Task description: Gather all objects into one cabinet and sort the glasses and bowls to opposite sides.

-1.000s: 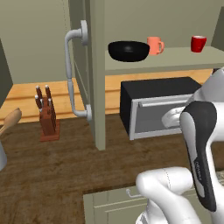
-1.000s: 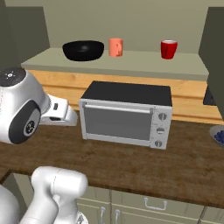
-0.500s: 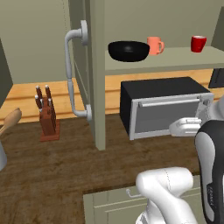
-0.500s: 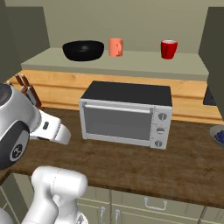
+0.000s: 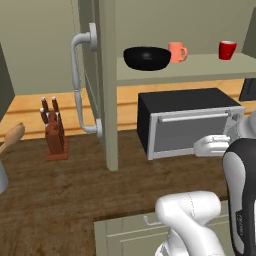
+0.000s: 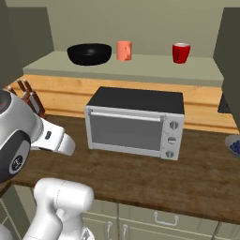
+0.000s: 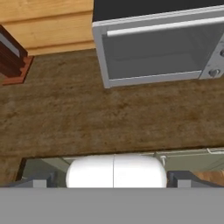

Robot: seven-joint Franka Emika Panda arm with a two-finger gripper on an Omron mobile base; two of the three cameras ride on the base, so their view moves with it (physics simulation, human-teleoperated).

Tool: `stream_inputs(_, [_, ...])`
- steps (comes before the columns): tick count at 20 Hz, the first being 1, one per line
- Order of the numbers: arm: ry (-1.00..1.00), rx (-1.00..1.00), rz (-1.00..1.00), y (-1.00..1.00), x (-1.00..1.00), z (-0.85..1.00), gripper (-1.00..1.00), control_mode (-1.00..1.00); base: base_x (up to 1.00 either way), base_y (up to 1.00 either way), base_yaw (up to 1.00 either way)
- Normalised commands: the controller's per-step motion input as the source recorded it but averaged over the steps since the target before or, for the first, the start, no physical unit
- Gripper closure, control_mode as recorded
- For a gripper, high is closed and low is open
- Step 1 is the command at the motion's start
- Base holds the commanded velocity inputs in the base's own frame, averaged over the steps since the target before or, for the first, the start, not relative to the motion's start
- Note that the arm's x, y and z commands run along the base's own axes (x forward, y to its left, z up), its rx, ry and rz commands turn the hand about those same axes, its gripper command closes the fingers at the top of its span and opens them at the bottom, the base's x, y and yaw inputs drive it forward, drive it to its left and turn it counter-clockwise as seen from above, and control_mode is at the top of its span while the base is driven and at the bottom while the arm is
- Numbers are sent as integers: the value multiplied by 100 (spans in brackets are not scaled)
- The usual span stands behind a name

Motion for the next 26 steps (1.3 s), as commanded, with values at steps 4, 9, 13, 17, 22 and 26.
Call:
stream_inputs(4, [0,0,0,0,0,0,-100,100,-42,-42,4])
stream_inputs(9, [0,0,0,0,0,0,-100,100,-77,-30,16])
stream_inputs(13, [0,0,0,0,0,0,-100,100,-75,-43,8])
stream_inputs(17, [0,0,0,0,0,0,-100,100,-33,-44,-16])
stream_inputs(22, [0,0,0,0,0,0,-100,100,-14,-33,-30])
stream_inputs(26, [0,0,0,0,0,0,-100,100,-5,-25,-31])
